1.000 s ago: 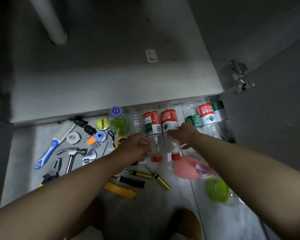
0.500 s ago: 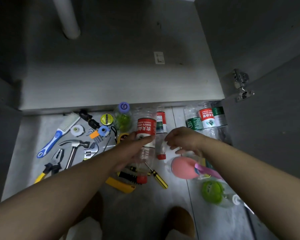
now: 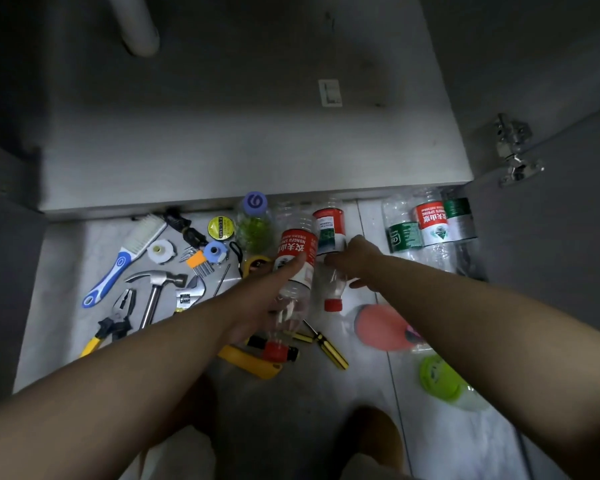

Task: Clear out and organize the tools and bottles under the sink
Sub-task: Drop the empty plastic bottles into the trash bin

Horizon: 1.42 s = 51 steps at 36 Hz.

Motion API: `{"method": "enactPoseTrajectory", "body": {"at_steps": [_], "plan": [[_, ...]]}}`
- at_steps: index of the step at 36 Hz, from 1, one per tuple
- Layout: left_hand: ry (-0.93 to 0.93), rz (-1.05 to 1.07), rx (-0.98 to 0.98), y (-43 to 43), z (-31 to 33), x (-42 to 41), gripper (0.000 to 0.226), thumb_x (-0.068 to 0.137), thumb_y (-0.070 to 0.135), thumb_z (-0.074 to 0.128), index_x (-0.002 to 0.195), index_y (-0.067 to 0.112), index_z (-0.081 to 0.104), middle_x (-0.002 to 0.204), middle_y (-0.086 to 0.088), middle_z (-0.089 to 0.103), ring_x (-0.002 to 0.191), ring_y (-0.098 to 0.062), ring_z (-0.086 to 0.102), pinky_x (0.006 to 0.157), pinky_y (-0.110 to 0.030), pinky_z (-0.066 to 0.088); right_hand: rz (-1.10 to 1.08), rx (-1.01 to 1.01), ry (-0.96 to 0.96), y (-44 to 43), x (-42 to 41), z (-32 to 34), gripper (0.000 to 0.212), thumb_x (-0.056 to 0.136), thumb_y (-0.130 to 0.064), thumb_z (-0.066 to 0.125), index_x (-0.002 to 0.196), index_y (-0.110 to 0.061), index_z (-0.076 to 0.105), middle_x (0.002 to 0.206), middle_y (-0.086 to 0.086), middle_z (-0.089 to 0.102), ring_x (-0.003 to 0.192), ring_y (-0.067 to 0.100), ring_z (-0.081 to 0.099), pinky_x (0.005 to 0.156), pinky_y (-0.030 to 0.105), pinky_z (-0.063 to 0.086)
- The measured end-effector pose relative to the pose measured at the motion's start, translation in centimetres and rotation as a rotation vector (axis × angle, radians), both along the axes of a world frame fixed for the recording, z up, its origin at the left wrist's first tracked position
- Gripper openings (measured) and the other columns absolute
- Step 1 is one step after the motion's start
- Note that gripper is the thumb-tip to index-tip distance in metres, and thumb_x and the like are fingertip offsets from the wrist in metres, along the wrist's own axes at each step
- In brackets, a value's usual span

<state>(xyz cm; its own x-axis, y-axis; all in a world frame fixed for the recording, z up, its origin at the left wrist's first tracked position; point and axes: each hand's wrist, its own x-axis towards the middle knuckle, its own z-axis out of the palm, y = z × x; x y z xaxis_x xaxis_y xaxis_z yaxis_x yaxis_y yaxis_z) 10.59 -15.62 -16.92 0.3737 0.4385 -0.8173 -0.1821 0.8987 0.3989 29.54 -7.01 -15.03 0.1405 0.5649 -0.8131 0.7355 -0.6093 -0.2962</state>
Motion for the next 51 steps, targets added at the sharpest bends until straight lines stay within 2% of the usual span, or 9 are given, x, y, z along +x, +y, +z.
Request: {"method": "enactPoseTrajectory", "body": {"at_steps": [13,22,25,30,33,41,45,48,51], "plan": [[-0.022,-0.385,0.193,3.7,14.3,2.7,0.063,0.085,0.016,0.081,0.136,0.015,0.045,0.118,-0.026,0.068,0.102,-0.039,0.069,0.097,-0.059,0.052,-0.286,-0.009,0.114,-1.3,6.6,15.7,0.017,0.093,-0.027,0.062,0.094,-0.015,0.05,0.092,0.013,0.053,0.072,0.029,0.062,0.059,0.035,0.062],[0.162,-0.669,0.567,4.4,29.8,9.9,0.058,0.083,0.036,0.082,0.129,0.013,0.056,0.078,-0.003,0.067,0.062,-0.02,0.061,0.075,-0.037,0.049,-0.246,0.327,0.066,-10.4,13.9,31.5,0.022,0.08,-0.015,0.065,0.098,-0.008,0.054,0.08,0.013,0.053,0.062,0.028,0.058,0.067,0.044,0.06],[0.158,-0.76,0.611,1.5,33.0,13.2,0.057,0.083,0.045,0.08,0.128,0.018,0.057,0.086,-0.008,0.07,0.065,-0.023,0.064,0.073,-0.038,0.052,-0.161,0.434,-0.088,-15.8,16.8,35.9,0.029,0.078,-0.024,0.064,0.101,-0.012,0.05,0.07,0.009,0.065,0.047,0.023,0.061,0.041,0.022,0.046],[0.19,-0.874,0.639,-4.9,35.4,18.9,0.078,0.078,0.059,0.079,0.139,0.022,0.047,0.128,-0.018,0.067,0.103,-0.032,0.069,0.095,-0.048,0.055,-0.088,0.398,-0.248,-25.1,21.9,41.5,0.026,0.082,-0.032,0.065,0.101,-0.02,0.051,0.083,0.005,0.069,0.054,0.019,0.071,0.036,0.019,0.04],[0.165,-0.955,0.615,-8.9,36.1,22.4,0.073,0.076,0.048,0.082,0.134,0.025,0.046,0.112,-0.016,0.07,0.083,-0.029,0.072,0.081,-0.046,0.058,-0.08,0.356,-0.25,-30.6,24.8,43.6,0.025,0.086,-0.038,0.068,0.101,-0.023,0.055,0.094,0.006,0.068,0.064,0.02,0.075,0.042,0.022,0.042],[0.045,-1.098,0.518,-18.3,36.5,28.8,0.034,0.081,0.025,0.068,0.114,0.022,0.062,0.068,-0.004,0.068,0.05,-0.018,0.06,0.045,-0.026,0.052,-0.071,0.227,-0.295,-43.3,30.0,43.0,0.031,0.079,-0.055,0.072,0.098,-0.031,0.066,0.057,-0.014,0.067,0.051,0.01,0.068,0.045,0.018,0.043],[0.064,-0.872,0.591,-20.5,33.9,28.9,0.042,0.079,0.023,0.079,0.117,0.016,0.062,0.099,-0.016,0.07,0.07,-0.024,0.066,0.059,-0.03,0.054,-0.048,0.162,-0.366,-46.3,30.9,38.1,0.032,0.078,-0.053,0.072,0.103,-0.034,0.066,0.098,-0.008,0.072,0.083,0.019,0.074,0.077,0.03,0.059],[0.171,-0.811,0.611,-20.7,32.8,28.7,0.047,0.081,0.026,0.084,0.118,0.016,0.057,0.102,-0.021,0.071,0.057,-0.022,0.07,0.042,-0.025,0.048,-0.04,0.125,-0.409,-47.2,30.7,33.6,0.032,0.084,-0.041,0.068,0.115,-0.033,0.063,0.113,-0.004,0.068,0.099,0.023,0.07,0.085,0.034,0.057],[0.144,-0.817,0.625,-20.6,32.6,28.9,0.048,0.079,0.026,0.087,0.119,0.017,0.06,0.109,-0.017,0.072,0.072,-0.023,0.076,0.054,-0.029,0.057,-0.036,0.102,-0.429,-47.4,30.3,29.3,0.041,0.087,-0.024,0.061,0.128,-0.028,0.057,0.127,0.002,0.061,0.109,0.026,0.063,0.085,0.033,0.055]]}}
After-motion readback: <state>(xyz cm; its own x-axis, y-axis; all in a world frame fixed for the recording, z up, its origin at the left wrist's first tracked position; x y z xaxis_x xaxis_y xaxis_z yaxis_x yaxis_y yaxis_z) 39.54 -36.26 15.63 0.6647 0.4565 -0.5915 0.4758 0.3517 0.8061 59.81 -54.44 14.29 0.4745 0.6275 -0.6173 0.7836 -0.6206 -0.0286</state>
